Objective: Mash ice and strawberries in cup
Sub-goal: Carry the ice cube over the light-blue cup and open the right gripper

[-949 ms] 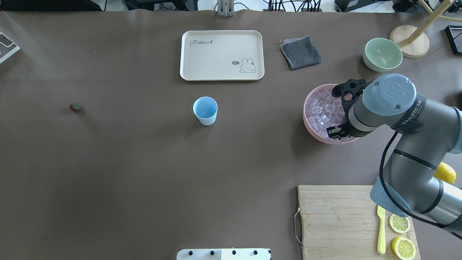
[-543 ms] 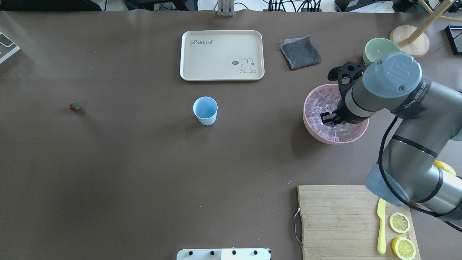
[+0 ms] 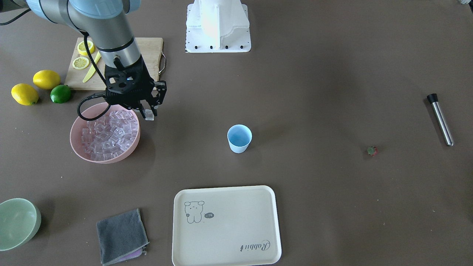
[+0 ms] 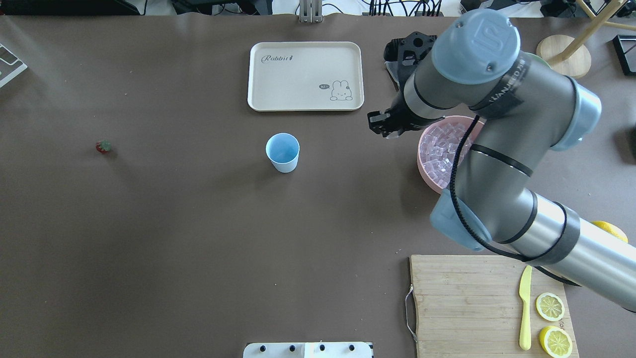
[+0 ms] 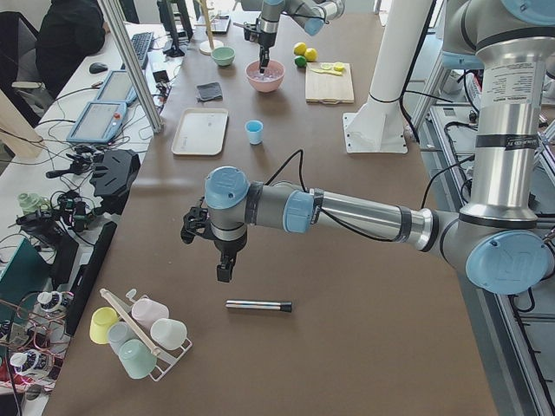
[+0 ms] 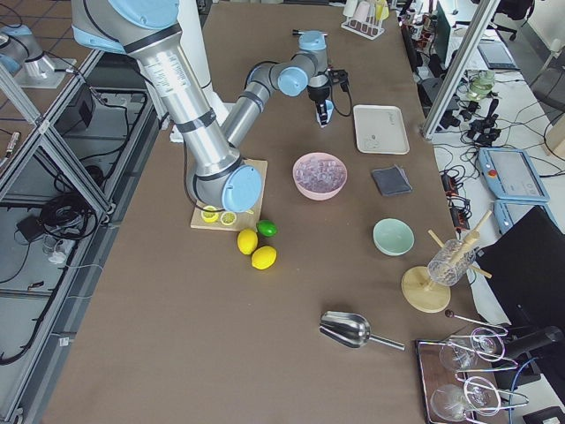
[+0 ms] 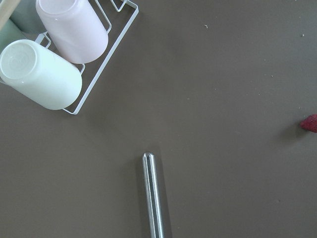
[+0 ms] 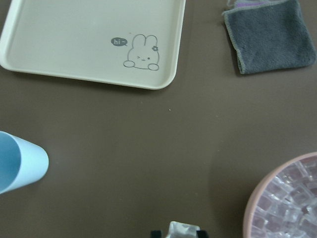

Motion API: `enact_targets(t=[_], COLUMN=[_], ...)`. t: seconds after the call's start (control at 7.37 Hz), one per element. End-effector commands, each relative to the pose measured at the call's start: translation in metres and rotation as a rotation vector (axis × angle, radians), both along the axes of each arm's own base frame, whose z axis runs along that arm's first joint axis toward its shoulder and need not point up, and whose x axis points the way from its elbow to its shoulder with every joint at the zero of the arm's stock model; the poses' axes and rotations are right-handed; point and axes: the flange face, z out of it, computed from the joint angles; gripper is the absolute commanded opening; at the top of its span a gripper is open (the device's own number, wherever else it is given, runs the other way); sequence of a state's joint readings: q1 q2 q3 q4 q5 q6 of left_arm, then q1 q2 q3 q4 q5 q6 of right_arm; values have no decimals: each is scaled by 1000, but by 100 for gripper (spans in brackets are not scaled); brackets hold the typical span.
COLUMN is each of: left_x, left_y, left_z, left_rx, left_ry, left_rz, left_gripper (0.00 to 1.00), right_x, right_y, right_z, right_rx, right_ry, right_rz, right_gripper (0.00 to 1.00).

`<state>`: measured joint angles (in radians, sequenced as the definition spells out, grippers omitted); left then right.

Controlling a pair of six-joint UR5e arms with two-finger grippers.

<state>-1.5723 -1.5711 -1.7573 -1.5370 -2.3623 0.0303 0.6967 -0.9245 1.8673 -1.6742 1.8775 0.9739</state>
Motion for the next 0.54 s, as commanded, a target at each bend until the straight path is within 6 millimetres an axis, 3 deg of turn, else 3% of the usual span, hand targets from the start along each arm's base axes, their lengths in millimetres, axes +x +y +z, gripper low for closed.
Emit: enact_targets(t=[0.0,0.14,0.27,0.41], left_x=[0,0,0,0], left_y=[-1,-1,0,0], left_z=[2,1,0,1], left_rx=[-4,-1,-1,-4], left_ry=[0,0,0,0], left_rz=[0,0,0,-1], left_gripper=[99,99,99,99], right_x=[-79,-125,-157,-179], right_y=[8,-4,-4,15], right_z=[-64,-60,-54,-49], right_rx=[-9,6,17,28], right_ry=[-60,-133,-237,-245], right_rz=[94,161,239,254], right_gripper=[11,11,11,11])
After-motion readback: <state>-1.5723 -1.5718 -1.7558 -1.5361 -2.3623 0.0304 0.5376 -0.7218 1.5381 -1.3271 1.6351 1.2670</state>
